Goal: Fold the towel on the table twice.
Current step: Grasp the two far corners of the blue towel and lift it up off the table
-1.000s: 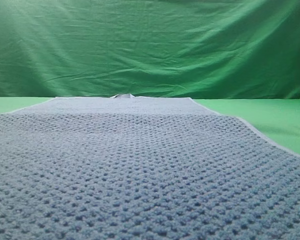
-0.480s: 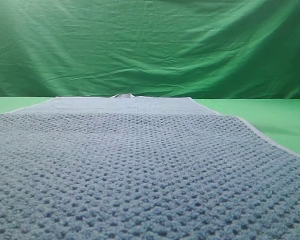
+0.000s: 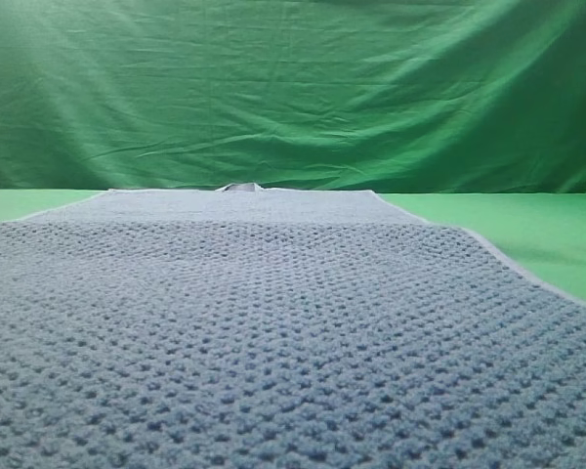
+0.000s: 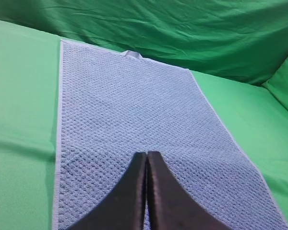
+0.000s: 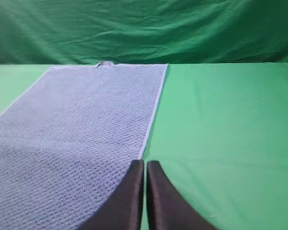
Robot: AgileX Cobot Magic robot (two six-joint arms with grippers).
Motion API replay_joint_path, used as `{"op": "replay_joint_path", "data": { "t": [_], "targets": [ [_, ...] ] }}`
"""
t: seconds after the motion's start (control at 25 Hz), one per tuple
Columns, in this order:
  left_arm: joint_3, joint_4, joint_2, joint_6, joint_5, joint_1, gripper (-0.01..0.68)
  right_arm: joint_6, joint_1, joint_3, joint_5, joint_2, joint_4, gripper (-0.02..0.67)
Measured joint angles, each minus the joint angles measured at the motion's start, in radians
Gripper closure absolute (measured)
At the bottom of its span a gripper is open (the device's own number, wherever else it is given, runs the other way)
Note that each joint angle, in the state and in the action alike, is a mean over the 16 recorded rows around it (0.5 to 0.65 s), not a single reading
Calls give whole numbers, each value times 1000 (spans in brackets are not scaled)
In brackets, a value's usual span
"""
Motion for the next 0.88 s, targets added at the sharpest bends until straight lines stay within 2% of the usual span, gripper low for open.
{"op": "replay_joint_path", "data": {
  "t": [0.32,0.56,0.88],
  "targets": [
    [-69,49,93,-22,74,-17,673,-38,21,-95,15,105,-26,649],
    [-195,207,256,-101,188,-17,673,-1,23,-226,86,271,-84,649],
    [-414,457,565,-235,321,-17,673,123,23,-431,252,568,-186,649]
  ]
}}
